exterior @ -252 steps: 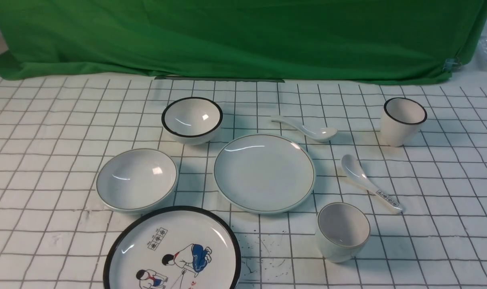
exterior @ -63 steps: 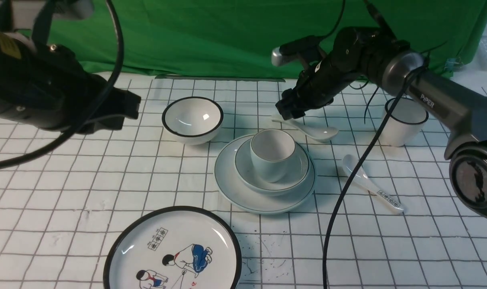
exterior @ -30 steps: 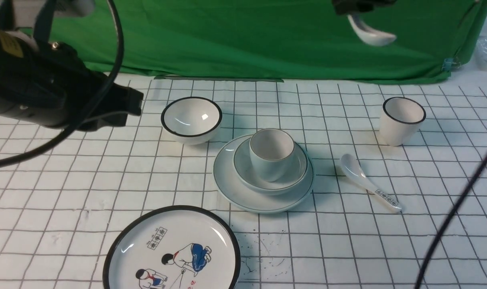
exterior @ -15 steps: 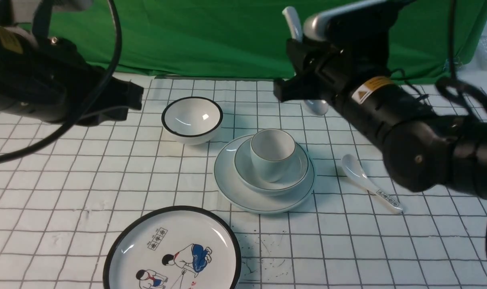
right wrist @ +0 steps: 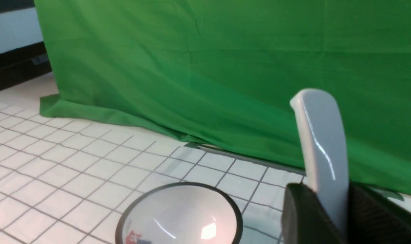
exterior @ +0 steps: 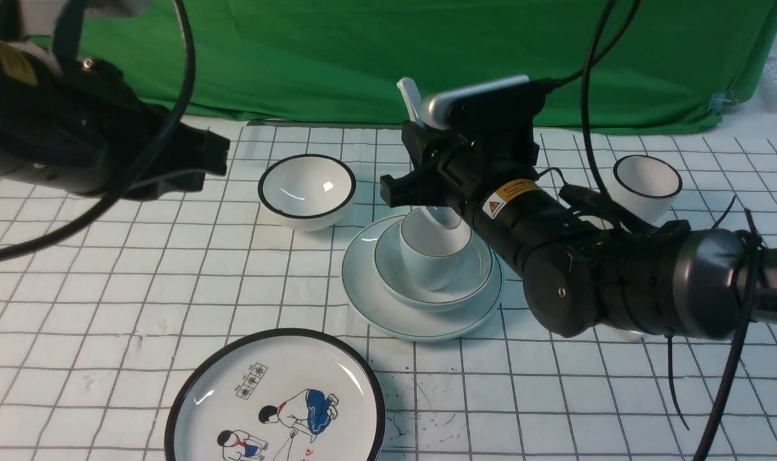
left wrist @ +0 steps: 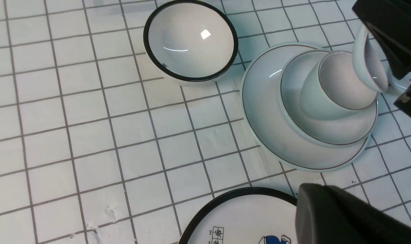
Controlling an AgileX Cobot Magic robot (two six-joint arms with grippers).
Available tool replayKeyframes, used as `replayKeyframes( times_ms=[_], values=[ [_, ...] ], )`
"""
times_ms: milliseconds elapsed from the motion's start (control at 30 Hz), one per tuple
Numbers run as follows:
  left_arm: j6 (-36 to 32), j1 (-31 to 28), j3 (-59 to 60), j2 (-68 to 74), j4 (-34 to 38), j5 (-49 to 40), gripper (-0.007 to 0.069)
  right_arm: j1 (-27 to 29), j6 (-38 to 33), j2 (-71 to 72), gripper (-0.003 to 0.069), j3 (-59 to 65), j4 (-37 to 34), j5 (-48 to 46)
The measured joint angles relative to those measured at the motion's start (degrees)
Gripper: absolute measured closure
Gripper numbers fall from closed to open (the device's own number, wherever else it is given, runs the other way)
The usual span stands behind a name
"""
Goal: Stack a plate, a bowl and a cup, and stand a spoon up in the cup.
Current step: Use the right arm to put the blue soup spoon into the blue teacup in the middle
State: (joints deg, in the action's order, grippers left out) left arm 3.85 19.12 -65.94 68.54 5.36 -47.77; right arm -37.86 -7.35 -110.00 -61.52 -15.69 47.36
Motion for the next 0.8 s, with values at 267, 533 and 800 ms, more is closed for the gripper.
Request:
replayKeyframes(
  times_ms=[267, 533, 800],
  values=[
    [0.0, 0.0, 0.0, 0.0, -0.17, 0.09, 0.0624, 0.0, -0.23, -4.8, 0.0492, 0.0, 0.39, 5.24],
    [0.0, 0.0, 0.0, 0.0, -0.24, 0.09, 0.0624, 0.0, -0.37, -6.14, 0.0474, 0.0, 0.39, 5.78],
    [0.0, 0.0, 0.0, 0.0, -0.24, 0.09, 0.0624, 0.0, -1.69, -5.06, 0.0309, 0.0, 0.43, 1.1]
  ],
)
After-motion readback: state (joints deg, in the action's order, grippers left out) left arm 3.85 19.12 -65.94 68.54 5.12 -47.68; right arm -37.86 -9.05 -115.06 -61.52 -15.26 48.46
